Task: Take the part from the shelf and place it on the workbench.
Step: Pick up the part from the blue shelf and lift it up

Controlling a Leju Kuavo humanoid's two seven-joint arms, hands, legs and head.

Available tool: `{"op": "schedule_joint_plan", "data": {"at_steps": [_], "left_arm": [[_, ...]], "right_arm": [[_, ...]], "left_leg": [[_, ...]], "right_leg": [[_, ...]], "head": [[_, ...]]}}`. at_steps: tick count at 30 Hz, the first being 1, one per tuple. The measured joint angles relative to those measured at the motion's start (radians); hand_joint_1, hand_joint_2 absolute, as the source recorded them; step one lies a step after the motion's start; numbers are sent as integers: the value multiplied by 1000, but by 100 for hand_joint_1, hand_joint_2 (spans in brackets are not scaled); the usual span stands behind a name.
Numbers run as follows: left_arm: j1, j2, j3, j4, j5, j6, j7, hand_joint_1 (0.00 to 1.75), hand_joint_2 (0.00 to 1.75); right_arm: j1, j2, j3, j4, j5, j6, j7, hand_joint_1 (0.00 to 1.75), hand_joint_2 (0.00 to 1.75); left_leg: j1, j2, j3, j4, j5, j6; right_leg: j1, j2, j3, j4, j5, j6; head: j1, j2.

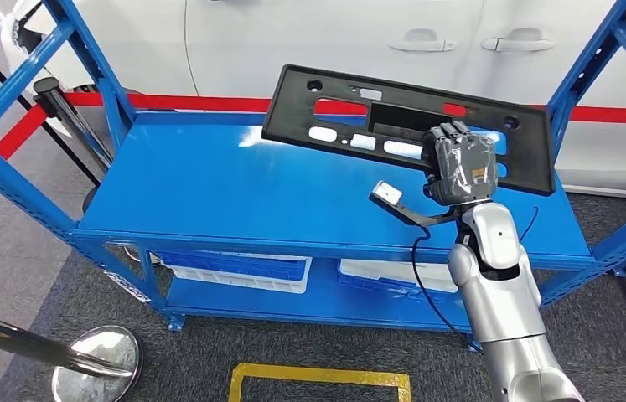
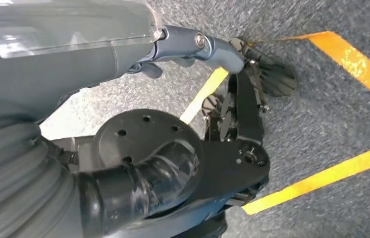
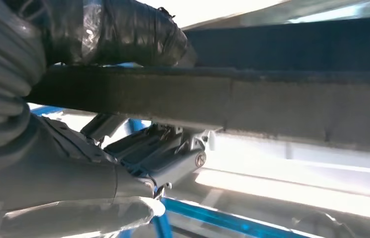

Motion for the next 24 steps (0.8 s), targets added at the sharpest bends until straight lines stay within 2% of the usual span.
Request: {"op": "schedule_joint_plan", "data": {"at_steps": [2,3,6,7,8,9,10,11,12,13,14,16,17,18,19,21,22,23,24], "left_arm": [[2,1,0,-1,-8,-3,0,0,175],[3,1,0,-1,-12,-6,0,0,175],[4,1,0,-2,-18,-18,-1,0,175],[4,1,0,-2,-19,-21,-1,0,175],[4,1,0,-3,-19,-24,-1,0,175],[4,1,0,-3,-19,-26,-1,0,175],[4,1,0,-4,-19,-28,-1,0,175],[4,2,0,-8,-19,-30,-1,0,175],[5,4,0,-11,-18,-32,0,0,175],[6,6,0,-16,-15,-34,1,0,175],[7,8,0,-21,-12,-36,3,0,175],[9,8,-1,-27,-5,-36,7,0,175],[11,8,-2,-28,-2,-37,10,0,175],[13,7,-3,-30,3,-37,13,0,175],[16,5,-5,-31,8,-37,16,0,175],[21,3,-13,-33,20,-37,22,0,175],[23,2,-17,-33,25,-36,25,0,175],[25,0,-21,-33,30,-36,27,0,175],[25,-1,-23,-33,33,-36,29,0,175]], "right_arm": [[-3,-5,12,1,20,-1,7,175,175],[-5,-8,18,2,24,-1,7,175,175],[-14,-17,39,5,28,8,9,175,175],[-17,-20,47,7,27,14,11,175,175],[-21,-23,54,9,25,19,14,175,175],[-24,-25,60,10,24,23,16,175,175],[-26,-26,65,11,23,26,19,175,175],[-28,-27,68,11,22,29,21,175,175],[-32,-28,71,11,19,32,23,175,175],[-35,-29,73,11,14,35,24,175,175],[-38,-31,76,11,9,39,27,175,175],[-40,-34,78,11,-1,45,32,175,175],[-40,-35,79,11,-4,47,35,175,175],[-41,-38,81,12,-8,48,37,175,175],[-43,-41,82,12,-11,48,39,175,175],[-47,-49,85,12,-15,49,41,175,175],[-47,-52,85,13,-17,50,42,175,175],[-47,-54,85,13,-20,51,42,175,175],[-46,-56,85,14,-22,52,42,175,175]], "left_leg": [[2,0,-11,15,-17,-2],[3,0,-23,43,-43,-3],[1,1,-79,208,-154,0],[-2,1,-90,249,-172,5],[-8,1,-83,255,-172,16],[-16,1,-59,226,-156,33],[-28,0,-19,164,-131,57],[-45,-2,25,90,-108,90],[-59,-3,57,31,-88,118],[-70,-5,78,-11,-73,140],[-77,-7,83,-30,-63,151],[-78,-6,87,-60,-30,153],[-76,-4,91,-81,-11,148],[-72,-2,92,-102,9,143],[-66,1,90,-117,27,134],[-59,5,67,-118,45,115],[-53,6,51,-112,52,105],[-47,7,34,-102,58,96],[-39,8,14,-89,62,88]], "right_leg": [[1,-2,-11,3,6,-16],[2,-3,-15,2,11,-23],[14,-6,-28,-5,26,-38],[20,-7,-33,-6,32,-42],[29,-7,-38,-7,37,-45],[38,-7,-43,-9,42,-49],[48,-7,-47,-12,49,-54],[55,-8,-49,-17,57,-58],[59,-9,-49,-24,66,-59],[59,-10,-49,-31,75,-57],[55,-12,-49,-38,85,-54],[49,-13,-49,-53,103,-46],[48,-12,-51,-55,99,-42],[48,-12,-55,-44,79,-38],[47,-12,-64,-14,42,-33],[40,-12,-90,97,-52,-18],[35,-12,-101,157,-83,-10],[30,-12,-102,195,-92,0],[22,-13,-87,199,-81,11]], "head": [[0,0],[0,0],[0,0],[0,0],[0,0],[0,0],[0,0],[1,0],[3,0],[4,0],[6,0],[5,0],[5,0],[5,0],[6,0],[6,0],[6,0],[6,0],[6,0]]}}
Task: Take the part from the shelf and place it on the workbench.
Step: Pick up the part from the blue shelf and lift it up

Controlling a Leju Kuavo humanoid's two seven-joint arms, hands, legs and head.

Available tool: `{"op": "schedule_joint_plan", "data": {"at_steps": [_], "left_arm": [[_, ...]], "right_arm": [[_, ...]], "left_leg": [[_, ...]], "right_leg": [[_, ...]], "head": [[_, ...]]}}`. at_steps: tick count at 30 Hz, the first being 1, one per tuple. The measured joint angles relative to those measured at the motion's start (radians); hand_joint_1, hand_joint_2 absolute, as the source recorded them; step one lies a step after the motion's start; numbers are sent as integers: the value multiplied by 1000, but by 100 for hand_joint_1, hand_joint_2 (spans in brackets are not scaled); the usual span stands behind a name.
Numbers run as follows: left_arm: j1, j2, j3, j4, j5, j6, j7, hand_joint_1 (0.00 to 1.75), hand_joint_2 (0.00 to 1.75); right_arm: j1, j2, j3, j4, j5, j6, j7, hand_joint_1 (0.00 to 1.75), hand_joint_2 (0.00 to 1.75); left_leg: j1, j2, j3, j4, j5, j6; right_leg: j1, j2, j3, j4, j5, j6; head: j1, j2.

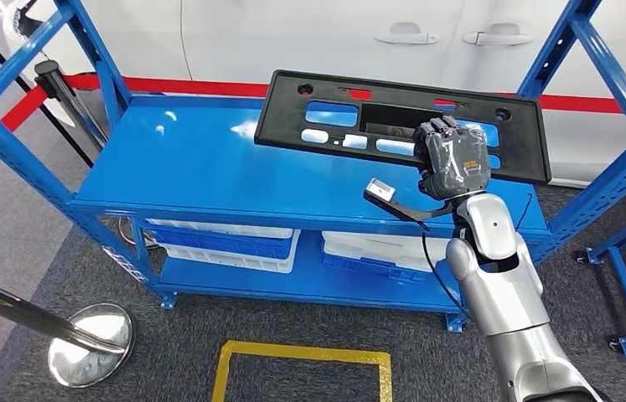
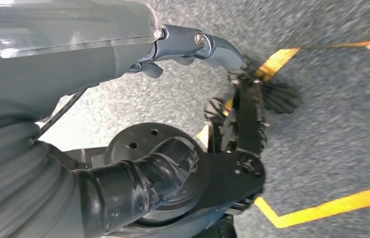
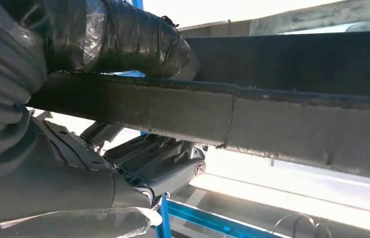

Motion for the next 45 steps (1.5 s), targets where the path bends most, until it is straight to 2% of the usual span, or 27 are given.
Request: {"op": "schedule_joint_plan", "data": {"at_steps": [2,3,4,8,9,11,13,14,16,17,19,21,23,24,26,28,29,31,33,35,36,38,40,41,43,44,45], "left_arm": [[1,-2,-4,-1,4,0,2,0,175],[2,-1,-6,-4,5,1,3,0,175],[4,-1,-8,-6,6,1,3,0,175],[11,-1,-10,-13,8,2,5,0,175],[12,-1,-11,-13,8,2,5,0,175],[14,0,-13,-14,10,2,5,0,175],[14,0,-18,-14,15,3,6,0,175],[15,0,-21,-15,19,4,7,0,175],[15,-1,-27,-17,29,6,11,0,175],[15,-1,-31,-20,33,7,13,0,175],[17,3,-37,-28,39,8,17,0,175],[20,6,-42,-38,43,8,20,0,175],[22,6,-44,-43,44,6,22,0,175],[23,5,-45,-44,44,4,22,0,175],[25,3,-49,-46,44,0,23,0,175],[28,0,-50,-47,44,-2,24,0,175],[28,-1,-50,-47,44,-4,24,0,175],[29,-3,-50,-47,43,-7,25,0,175],[29,-4,-50,-48,42,-10,26,0,175],[32,-5,-51,-51,41,-14,26,0,175],[34,-4,-51,-52,41,-15,26,0,175],[36,-4,-51,-55,42,-17,26,0,175],[38,-4,-51,-57,41,-18,27,0,175],[39,-4,-51,-57,41,-18,27,0,175],[40,-4,-51,-58,41,-17,27,0,175],[39,-4,-51,-58,41,-17,27,0,175],[39,-4,-51,-58,41,-17,27,0,175]], "right_arm": [[-1,-2,0,1,-4,2,0,175,175],[-1,-2,0,2,-5,2,0,175,175],[-1,-2,0,2,-5,2,0,175,175],[0,-2,1,3,-6,3,0,175,175],[0,-2,1,3,-6,3,0,175,175],[-2,-2,1,3,-7,4,1,175,175],[-2,-2,1,3,-10,9,2,175,175],[-1,-2,1,3,-13,12,3,175,175],[0,-1,1,3,-21,18,5,175,175],[0,-1,1,3,-24,19,6,175,175],[1,-1,1,2,-28,21,7,175,175],[2,-1,1,0,-34,22,0,175,175],[5,-3,1,-4,-53,30,-20,175,175],[8,-5,1,-9,-71,40,-33,175,175],[11,-16,1,-22,-115,73,-54,175,175],[12,-26,1,-36,-147,102,-61,175,175],[12,-30,1,-40,-156,112,-61,175,175],[12,-36,1,-43,-164,126,-62,175,175],[10,-38,1,-46,-168,132,-65,175,175],[10,-38,1,-52,-169,135,-70,175,175],[9,-38,1,-54,-169,137,-73,175,175],[10,-38,1,-56,-169,138,-75,175,175],[9,-38,1,-57,-169,139,-76,175,175],[8,-38,1,-58,-169,139,-75,175,175],[7,-38,1,-59,-169,139,-74,175,175],[6,-38,1,-59,-169,139,-74,175,175],[6,-38,1,-59,-169,140,-74,175,175]], "left_leg": [[15,1,-42,39,2,-21],[20,1,-62,63,-1,-32],[21,-1,-78,85,-4,-42],[20,-8,-109,120,-7,-57],[23,-8,-118,132,-27,-61],[27,-8,-145,207,-107,-72],[27,-8,-171,322,-179,-76],[26,-8,-171,358,-189,-72],[19,-9,-122,337,-162,-51],[11,-10,-73,280,-141,-30],[-11,-9,30,139,-133,14],[-26,-7,78,57,-130,30],[-30,-6,88,10,-86,30],[-29,-4,92,-18,-62,31],[-23,3,90,-55,-24,26],[-20,11,62,-47,-9,15],[-17,17,43,-35,-4,9],[-10,30,2,-2,0,0],[-3,46,-44,43,-2,-12],[-5,59,-76,88,-9,-26],[-7,65,-84,102,-10,-30],[-9,77,-90,115,-7,-33],[-4,60,-101,138,-43,-45],[1,41,-110,171,-87,-52],[9,10,-127,273,-185,-64],[11,5,-129,321,-212,-66],[12,3,-120,345,-214,-63]], "right_leg": [[-18,-5,77,-92,37,31],[-22,-3,114,-144,43,38],[-25,-1,137,-181,37,35],[-23,5,121,-182,33,-21],[-23,4,112,-182,41,-31],[-22,3,94,-186,60,-43],[-17,1,73,-187,80,-47],[-12,1,61,-187,89,-48],[0,1,40,-188,106,-52],[7,1,32,-190,116,-54],[14,0,26,-203,136,-54],[6,-3,34,-230,162,-46],[-1,-4,43,-262,187,-35],[-2,-3,44,-269,182,-32],[1,-2,31,-225,115,-27],[0,-1,6,-109,25,-18],[-1,-1,-2,-53,7,-12],[-6,-5,18,-23,37,3],[-9,-30,89,-103,65,22],[-5,-55,138,-180,46,15],[-1,-58,141,-193,31,2],[-3,-41,128,-193,38,-27],[-5,-27,109,-193,56,-45],[-6,-19,97,-195,68,-52],[-6,0,72,-196,91,-56],[-5,9,57,-196,103,-56],[-4,20,43,-195,115,-56]], "head": [[0,0],[0,0],[0,0],[-2,0],[-2,0],[-2,0],[-3,0],[-3,0],[-3,0],[-3,0],[-2,0],[-1,0],[-1,0],[-1,0],[0,0],[0,0],[-1,0],[-1,0],[0,0],[-1,0],[-2,0],[-2,0],[-2,0],[-3,0],[-2,0],[-2,0],[-2,0]]}}
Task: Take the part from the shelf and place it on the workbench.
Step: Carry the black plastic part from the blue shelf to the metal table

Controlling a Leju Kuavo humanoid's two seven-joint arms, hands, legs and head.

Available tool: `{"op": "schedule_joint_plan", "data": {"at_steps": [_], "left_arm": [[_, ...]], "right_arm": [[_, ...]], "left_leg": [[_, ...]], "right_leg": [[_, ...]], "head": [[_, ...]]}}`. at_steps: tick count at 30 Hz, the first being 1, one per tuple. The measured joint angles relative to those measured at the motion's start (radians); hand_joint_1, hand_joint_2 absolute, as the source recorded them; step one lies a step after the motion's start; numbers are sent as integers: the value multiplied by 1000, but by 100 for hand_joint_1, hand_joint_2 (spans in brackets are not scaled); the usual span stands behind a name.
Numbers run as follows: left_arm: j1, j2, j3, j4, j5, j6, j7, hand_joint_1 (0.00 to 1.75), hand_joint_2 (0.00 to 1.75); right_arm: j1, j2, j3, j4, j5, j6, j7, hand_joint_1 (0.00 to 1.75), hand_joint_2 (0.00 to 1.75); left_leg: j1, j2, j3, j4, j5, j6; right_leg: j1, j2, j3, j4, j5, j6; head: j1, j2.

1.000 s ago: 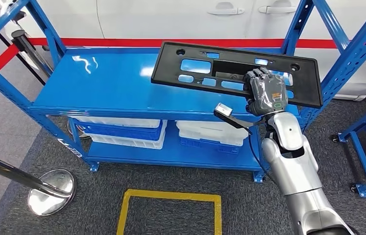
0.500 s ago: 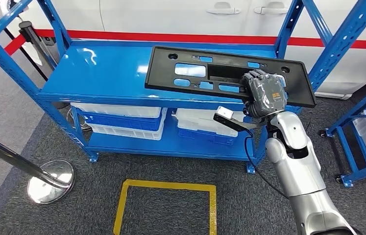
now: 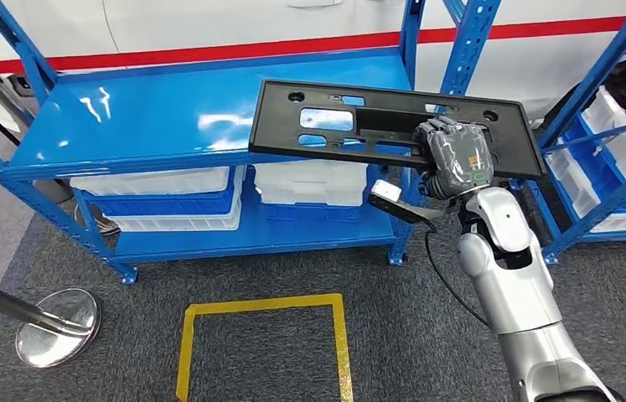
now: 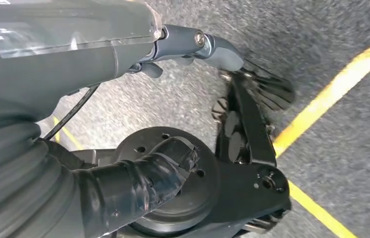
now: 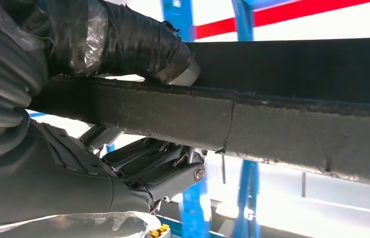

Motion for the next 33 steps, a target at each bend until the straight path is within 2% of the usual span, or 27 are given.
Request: {"op": "schedule_joint_plan", "data": {"at_steps": [1,2,3,5,7,8,9,10,11,12,13,14,15,17,18,19,21,22,23,24,25,26,28,29,30,32,33], "left_arm": [[0,0,0,0,0,0,0,0,175],[-1,0,0,0,1,-1,0,0,175],[-2,0,0,-1,1,-2,1,0,175],[-1,3,0,-6,2,-3,4,0,175],[-1,5,0,-10,4,-4,6,0,175],[-2,5,0,-11,5,-4,6,0,175],[-3,5,0,-12,5,-4,6,0,175],[-4,4,-1,-13,5,-4,7,0,175],[-3,3,-1,-13,5,-4,8,0,175],[-2,2,-1,-13,5,-5,8,0,175],[1,1,0,-13,5,-5,8,0,175],[2,0,0,-13,5,-6,8,0,175],[3,0,0,-13,6,-7,8,0,175],[1,-2,0,-13,6,-10,8,0,175],[0,-2,0,-13,6,-12,9,0,175],[-1,-2,0,-15,7,-14,9,0,175],[-1,-2,0,-17,8,-17,11,0,175],[-1,-2,0,-18,9,-18,13,0,175],[0,-3,-1,-18,9,-19,14,0,175],[0,-2,0,-18,9,-20,15,0,175],[1,-2,0,-18,9,-20,16,0,175],[3,-2,0,-19,9,-20,17,0,175],[6,-2,0,-19,9,-20,18,0,175],[7,-2,1,-19,10,-20,18,0,175],[7,-2,1,-19,11,-19,19,0,175],[7,-2,0,-19,19,-17,22,0,175],[7,-2,0,-20,24,-16,24,0,175]], "right_arm": [[0,0,0,0,0,0,0,175,175],[0,0,0,0,0,1,0,175,175],[0,0,0,0,-1,1,-1,175,175],[-2,1,0,-1,-1,2,0,175,175],[-6,2,0,-2,-2,4,0,175,175],[-6,2,0,-2,-3,5,0,175,175],[-5,1,0,-1,-4,6,0,175,175],[-6,0,0,-1,-4,7,0,175,175],[-6,-2,0,0,-5,8,0,175,175],[-8,-4,0,1,-5,9,0,175,175],[-10,-5,0,1,-6,9,0,175,175],[-11,-5,0,1,-7,10,0,175,175],[-11,-5,0,1,-8,11,0,175,175],[-11,-5,0,2,-9,15,0,175,175],[-12,-5,0,2,-10,16,1,175,175],[-13,-5,0,3,-12,18,1,175,175],[-17,-4,0,3,-15,22,3,175,175],[-19,-3,0,4,-18,25,5,175,175],[-20,-3,0,6,-20,30,8,175,175],[-22,-3,0,8,-22,34,11,175,175],[-23,-3,0,11,-23,37,14,175,175],[-25,-2,0,13,-24,38,17,175,175],[-30,0,0,16,-30,43,20,175,175],[-33,0,0,18,-33,48,23,175,175],[-35,1,0,20,-36,54,28,175,175],[-39,2,0,25,-39,64,36,175,175],[-41,3,0,26,-40,68,39,175,175]], "left_leg": [[-1,-3,22,-4,16,6],[-3,-11,59,-42,42,17],[-7,-30,110,-105,61,35],[-14,-71,205,-245,65,64],[-20,-82,238,-315,71,71],[-23,-74,235,-332,95,71],[-23,-64,236,-356,121,72],[-22,-52,235,-379,146,73],[-20,-37,231,-398,168,72],[-17,-22,223,-405,182,68],[-17,-8,208,-401,190,66],[-16,8,190,-392,196,61],[-14,23,170,-378,200,56],[-9,52,123,-343,206,47],[-6,64,100,-321,207,42],[-6,75,78,-299,205,35],[-8,92,51,-262,203,22],[-10,100,45,-253,207,17],[-10,109,44,-249,212,13],[-8,105,42,-246,211,7],[-4,88,38,-237,192,1],[0,61,31,-212,155,-6],[5,10,11,-118,52,-17],[6,1,6,-62,16,-18],[6,-2,8,-21,4,-17],[6,-6,52,-23,42,-8],[5,-16,96,-73,72,0]], "right_leg": [[2,10,-14,0,11,1],[5,21,-26,-1,23,1],[5,32,-36,-4,36,1],[5,50,-43,-21,63,7],[-6,68,-38,-52,97,22],[-11,76,-35,-73,115,29],[-11,71,-36,-87,122,34],[-8,55,-40,-88,106,36],[-3,33,-47,-68,69,37],[-1,8,-56,-25,14,37],[0,-6,-65,35,-39,39],[-2,-12,-73,100,-69,45],[-5,-16,-74,154,-71,51],[-11,-25,-44,188,-17,67],[-15,-37,-8,158,1,76],[-13,-58,37,105,-10,83],[-5,-89,101,11,-62,71],[1,-93,112,-12,-80,58],[1,-85,107,-18,-78,41],[0,-78,99,-19,-70,32],[-1,-71,90,-20,-60,22],[-3,-63,78,-22,-47,14],[-3,-43,48,-22,-21,7],[-2,-32,31,-22,-8,6],[-1,-20,15,-22,5,6],[2,4,-15,-22,31,7],[2,16,-29,-22,43,9]], "head": [[0,0],[0,0],[0,0],[0,0],[0,0],[0,0],[1,0],[1,0],[2,0],[3,0],[3,0],[3,0],[2,0],[2,0],[2,0],[3,0],[2,0],[1,0],[0,0],[1,0],[1,0],[1,0],[1,0],[1,0],[1,0],[1,0],[1,0]]}}
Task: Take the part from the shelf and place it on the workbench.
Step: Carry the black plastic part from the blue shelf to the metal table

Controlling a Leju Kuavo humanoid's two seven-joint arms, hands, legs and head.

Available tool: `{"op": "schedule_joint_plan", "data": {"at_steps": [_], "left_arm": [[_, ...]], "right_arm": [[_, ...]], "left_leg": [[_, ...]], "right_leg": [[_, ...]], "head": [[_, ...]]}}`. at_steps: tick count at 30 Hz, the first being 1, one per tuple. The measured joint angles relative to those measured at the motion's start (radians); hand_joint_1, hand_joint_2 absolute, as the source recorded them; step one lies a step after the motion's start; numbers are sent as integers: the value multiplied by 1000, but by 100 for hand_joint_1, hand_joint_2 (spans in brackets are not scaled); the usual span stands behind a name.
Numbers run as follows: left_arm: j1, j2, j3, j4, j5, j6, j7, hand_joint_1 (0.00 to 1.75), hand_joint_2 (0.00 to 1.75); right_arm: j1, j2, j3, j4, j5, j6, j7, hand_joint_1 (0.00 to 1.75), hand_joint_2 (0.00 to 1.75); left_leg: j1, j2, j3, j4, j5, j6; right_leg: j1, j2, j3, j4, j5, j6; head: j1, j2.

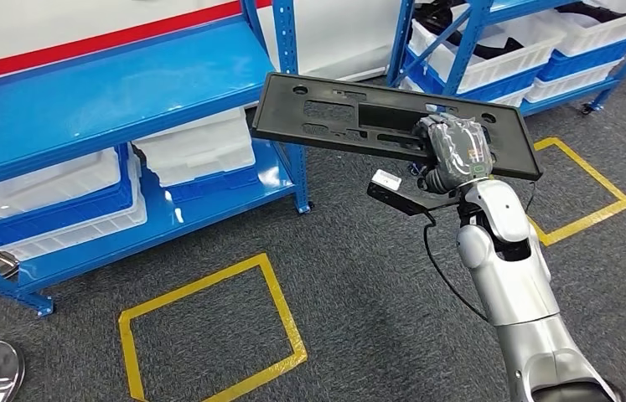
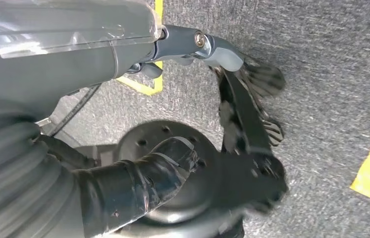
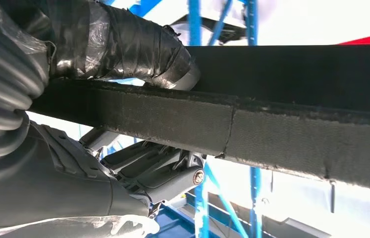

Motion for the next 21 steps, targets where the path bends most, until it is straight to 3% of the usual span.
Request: {"op": "schedule_joint_plan", "data": {"at_steps": [2,3,5,6,7,8,9,11,12,13,14,15,16,18,19,21], "left_arm": [[1,0,-1,-5,16,3,7,0,175],[3,1,-2,-8,25,5,10,0,175],[6,1,-5,-13,42,10,17,0,175],[6,1,-7,-15,50,12,21,0,175],[7,1,-10,-18,57,13,25,0,175],[9,0,-15,-21,65,14,29,0,175],[12,0,-19,-23,71,14,33,0,175],[18,0,-25,-27,81,14,38,0,175],[20,0,-27,-30,85,15,41,0,175],[22,0,-29,-32,90,16,42,0,175],[24,0,-33,-36,96,17,45,0,175],[26,0,-38,-39,104,19,48,0,175],[28,0,-43,-43,113,21,52,0,175],[33,-1,-55,-51,127,24,58,0,175],[35,-2,-59,-55,131,26,60,0,175],[38,-2,-65,-60,135,29,63,0,175]], "right_arm": [[-5,2,-1,1,0,4,1,175,175],[-8,3,-2,2,0,6,1,175,175],[-14,5,-3,4,-2,11,3,175,175],[-16,5,-3,6,-4,16,3,175,175],[-20,5,-4,8,-7,23,5,175,175],[-25,5,-4,11,-10,29,8,175,175],[-30,6,-4,14,-13,34,10,175,175],[-41,9,-5,19,-16,40,13,175,175],[-44,10,-5,21,-16,41,14,175,175],[-45,10,-5,24,-16,42,14,175,175],[-47,11,-5,26,-16,44,14,175,175],[-47,11,-5,28,-16,45,15,175,175],[-49,12,-5,28,-16,47,15,175,175],[-55,18,-5,28,-16,50,15,175,175],[-60,22,-5,27,-16,51,16,175,175],[-65,25,-5,27,-16,53,16,175,175]], "left_leg": [[-1,-41,97,-146,7,14],[-3,-58,129,-202,1,16],[-8,-64,144,-251,6,14],[-5,-54,140,-259,25,15],[-4,-42,135,-271,42,17],[-3,-27,127,-282,59,22],[-2,-11,117,-288,73,27],[-7,17,87,-279,92,34],[-8,30,69,-271,100,34],[-9,44,49,-260,106,34],[-10,57,29,-247,111,33],[-11,68,9,-235,115,31],[-12,79,-7,-222,118,28],[-15,97,-27,-204,125,21],[-16,106,-32,-201,131,16],[-16,119,-36,-203,146,6]], "right_leg": [[-1,22,-18,-6,26,7],[-4,32,-22,-14,41,13],[-10,53,-21,-43,76,28],[-10,56,-22,-57,87,34],[-8,46,-26,-60,80,39],[-4,26,-33,-47,49,42],[-2,0,-42,-10,-4,42],[-1,-29,-58,111,-107,46],[-1,-33,-62,174,-124,49],[-1,-34,-56,219,-115,52],[-1,-36,-38,235,-89,54],[0,-41,-4,218,-61,54],[2,-56,44,168,-55,52],[13,-91,141,36,-95,39],[20,-100,168,-11,-117,31],[23,-92,169,-40,-111,14]], "head": [[0,0],[0,0],[0,0],[0,0],[1,0],[2,0],[3,0],[3,0],[3,0],[3,0],[3,0],[3,0],[3,0],[2,0],[2,0],[3,0]]}}
